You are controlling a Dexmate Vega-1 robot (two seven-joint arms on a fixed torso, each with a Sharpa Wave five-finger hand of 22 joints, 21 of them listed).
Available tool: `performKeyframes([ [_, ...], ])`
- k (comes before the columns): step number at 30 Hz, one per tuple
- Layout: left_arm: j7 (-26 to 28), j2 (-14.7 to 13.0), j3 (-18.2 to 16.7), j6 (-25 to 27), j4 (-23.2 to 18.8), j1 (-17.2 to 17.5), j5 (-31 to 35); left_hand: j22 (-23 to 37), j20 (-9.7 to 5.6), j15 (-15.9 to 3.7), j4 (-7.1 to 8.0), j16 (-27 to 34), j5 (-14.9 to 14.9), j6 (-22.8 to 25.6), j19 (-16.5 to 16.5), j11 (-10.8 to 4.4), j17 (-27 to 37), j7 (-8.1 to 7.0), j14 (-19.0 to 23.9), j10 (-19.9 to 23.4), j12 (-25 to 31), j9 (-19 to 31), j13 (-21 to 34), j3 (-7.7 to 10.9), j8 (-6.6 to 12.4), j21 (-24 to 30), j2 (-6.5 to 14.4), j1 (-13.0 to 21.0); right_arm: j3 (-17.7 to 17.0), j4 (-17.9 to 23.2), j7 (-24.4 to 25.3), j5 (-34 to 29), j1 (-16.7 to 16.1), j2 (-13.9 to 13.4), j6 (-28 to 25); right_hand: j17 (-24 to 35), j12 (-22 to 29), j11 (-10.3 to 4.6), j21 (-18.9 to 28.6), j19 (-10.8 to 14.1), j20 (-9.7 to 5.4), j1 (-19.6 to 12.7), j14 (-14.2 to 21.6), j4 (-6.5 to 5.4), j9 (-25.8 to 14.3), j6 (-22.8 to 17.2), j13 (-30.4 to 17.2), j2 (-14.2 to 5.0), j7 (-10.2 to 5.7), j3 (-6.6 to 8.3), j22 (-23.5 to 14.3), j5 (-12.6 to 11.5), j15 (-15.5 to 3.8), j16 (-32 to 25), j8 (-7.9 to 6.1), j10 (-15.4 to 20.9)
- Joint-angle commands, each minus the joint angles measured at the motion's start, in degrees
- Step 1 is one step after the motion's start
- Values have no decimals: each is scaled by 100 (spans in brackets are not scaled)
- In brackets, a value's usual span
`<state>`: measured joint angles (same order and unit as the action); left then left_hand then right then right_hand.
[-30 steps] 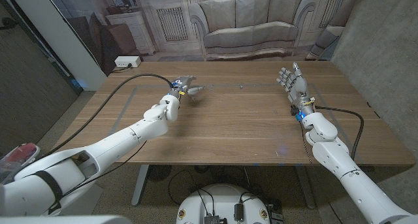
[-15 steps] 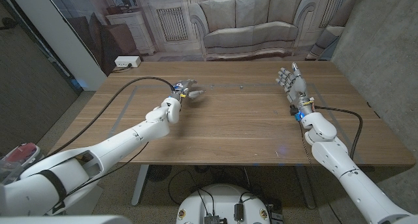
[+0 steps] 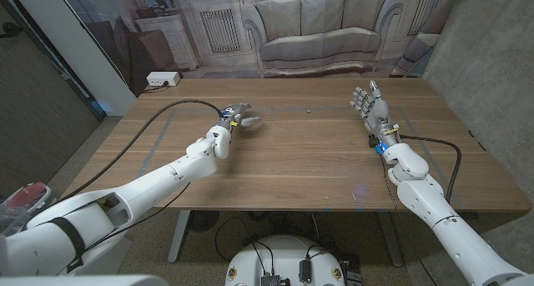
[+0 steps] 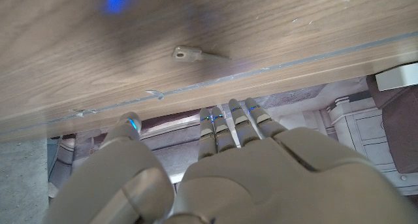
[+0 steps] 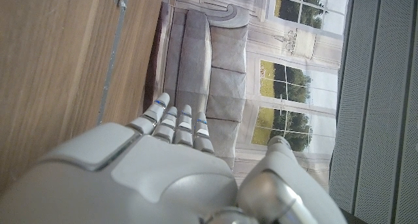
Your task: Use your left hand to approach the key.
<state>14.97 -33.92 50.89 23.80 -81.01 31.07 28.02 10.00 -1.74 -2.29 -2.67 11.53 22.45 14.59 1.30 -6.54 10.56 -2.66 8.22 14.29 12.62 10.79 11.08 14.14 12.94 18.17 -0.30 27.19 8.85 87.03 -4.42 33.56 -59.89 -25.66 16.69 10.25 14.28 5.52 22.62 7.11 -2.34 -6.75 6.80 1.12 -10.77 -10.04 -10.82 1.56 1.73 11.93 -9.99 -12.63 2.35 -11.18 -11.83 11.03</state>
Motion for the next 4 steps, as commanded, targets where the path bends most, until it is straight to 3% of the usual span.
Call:
performKeyframes([
  [1, -2, -68, -15, 86, -191, 57, 40, 24, -384, -249, -23, -22, -15, 52, 20, -8, 6, 9, 62, 26, -10, 19, 6, 13, -2, -24, 21, 4, -17, 136, -27, 66, -17, -20, -73, 29, -22, -5, -11, 50, 10, 0, 49, 22, -18, -76, -5, -26, -8, -20, -22, -8, 8, 4, 27, 73],
  [4, 6, -60, -26, 82, -182, 55, 29, 25, -380, -249, -24, -22, -18, 52, 25, 9, 6, 8, 64, 37, -9, 19, 6, 12, -4, -28, 24, 7, -22, 157, -19, 48, -20, -36, -81, 29, -23, 7, -18, 52, 10, 0, 49, 23, -18, -72, -5, -27, -8, -22, -23, -8, 7, 5, 29, 77],
])
